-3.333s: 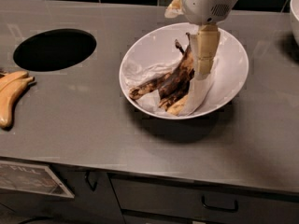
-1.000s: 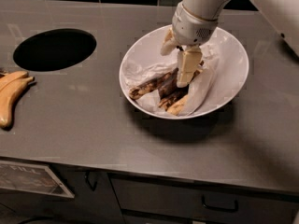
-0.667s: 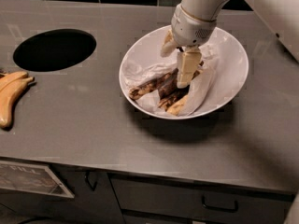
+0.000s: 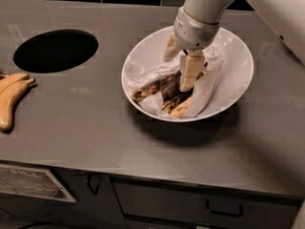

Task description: Pick banana from white bowl

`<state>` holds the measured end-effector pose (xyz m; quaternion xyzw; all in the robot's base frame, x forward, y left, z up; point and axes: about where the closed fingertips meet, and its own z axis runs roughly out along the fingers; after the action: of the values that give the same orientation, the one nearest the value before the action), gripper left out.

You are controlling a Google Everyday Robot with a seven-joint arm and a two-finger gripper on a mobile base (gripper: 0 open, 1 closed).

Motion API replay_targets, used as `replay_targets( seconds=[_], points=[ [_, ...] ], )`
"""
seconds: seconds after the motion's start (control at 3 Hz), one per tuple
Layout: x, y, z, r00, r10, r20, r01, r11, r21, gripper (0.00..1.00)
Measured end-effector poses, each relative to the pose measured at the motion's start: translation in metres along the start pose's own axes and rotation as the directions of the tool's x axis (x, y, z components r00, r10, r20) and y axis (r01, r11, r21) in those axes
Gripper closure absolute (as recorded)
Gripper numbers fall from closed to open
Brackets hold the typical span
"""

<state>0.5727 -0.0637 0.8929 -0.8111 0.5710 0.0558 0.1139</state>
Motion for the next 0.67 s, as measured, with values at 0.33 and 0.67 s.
replay_targets(
  seconds=[0.33, 0.67],
  points=[
    [-0.0022, 0.0022, 0.0053, 1.0, -0.024, -0.003, 0.024, 0.9997, -0.008, 0.31],
    [-0.0036, 0.0034, 0.0086, 0.999, -0.04, -0.004, 0.04, 0.9991, -0.014, 0.31]
  ],
)
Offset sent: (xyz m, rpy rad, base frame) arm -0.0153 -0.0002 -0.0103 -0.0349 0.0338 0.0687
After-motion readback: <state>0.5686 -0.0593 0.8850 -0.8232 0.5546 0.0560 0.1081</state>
